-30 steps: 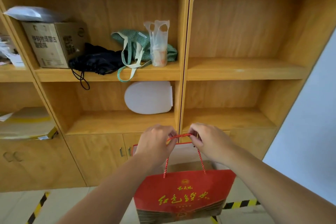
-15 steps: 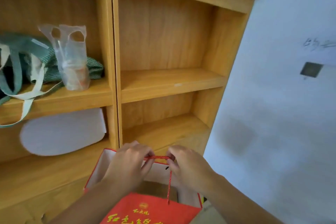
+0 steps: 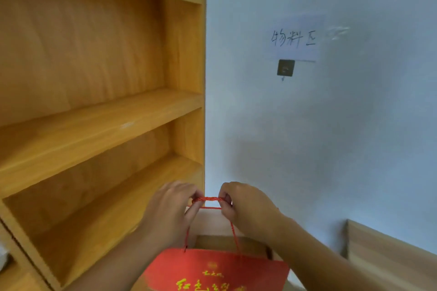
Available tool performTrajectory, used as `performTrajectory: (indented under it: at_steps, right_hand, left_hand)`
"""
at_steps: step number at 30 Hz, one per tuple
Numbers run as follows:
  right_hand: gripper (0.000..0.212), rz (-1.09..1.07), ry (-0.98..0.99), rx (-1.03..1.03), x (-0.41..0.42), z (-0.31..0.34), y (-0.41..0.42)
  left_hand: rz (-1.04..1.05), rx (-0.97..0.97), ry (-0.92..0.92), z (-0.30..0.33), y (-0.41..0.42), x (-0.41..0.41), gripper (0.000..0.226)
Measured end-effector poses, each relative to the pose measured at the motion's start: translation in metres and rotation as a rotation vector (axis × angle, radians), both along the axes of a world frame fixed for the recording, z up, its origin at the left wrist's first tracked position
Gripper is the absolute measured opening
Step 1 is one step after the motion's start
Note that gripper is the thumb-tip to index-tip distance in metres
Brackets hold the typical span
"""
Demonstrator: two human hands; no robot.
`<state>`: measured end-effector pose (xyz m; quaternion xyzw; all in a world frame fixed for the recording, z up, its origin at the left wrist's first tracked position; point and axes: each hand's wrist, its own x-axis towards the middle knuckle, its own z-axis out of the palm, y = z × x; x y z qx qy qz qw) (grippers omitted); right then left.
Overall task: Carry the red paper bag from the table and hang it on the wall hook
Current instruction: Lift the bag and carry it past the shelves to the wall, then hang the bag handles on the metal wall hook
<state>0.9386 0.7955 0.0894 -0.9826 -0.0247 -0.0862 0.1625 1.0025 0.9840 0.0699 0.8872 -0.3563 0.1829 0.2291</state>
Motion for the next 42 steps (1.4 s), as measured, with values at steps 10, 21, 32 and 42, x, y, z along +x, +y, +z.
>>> performTrajectory:
  at_steps: [10,21,32,42]
  right_hand:
    - [0.011,-0.219,-0.058,0.028,0.031,0.023,-0.097]
    - [0.003,-0.370,-0.049,0.077,0.110,0.036,-0.173]
    - [0.014,-0.442,-0.073,0.098,0.206,0.070,-0.229]
    - [0.014,-0.494,-0.174,0.119,0.253,0.080,-0.286]
  left_hand:
    - [-0.191,-0.074,0.009,0.021,-0.115,0.071,0.003]
    - [-0.356,-0.083,0.007,0.037,-0.192,0.182,0.005]
    - [-0.472,-0.164,0.047,0.059,-0.257,0.300,0.007]
    - [-0.518,-0.162,-0.039,0.074,-0.324,0.357,0.005]
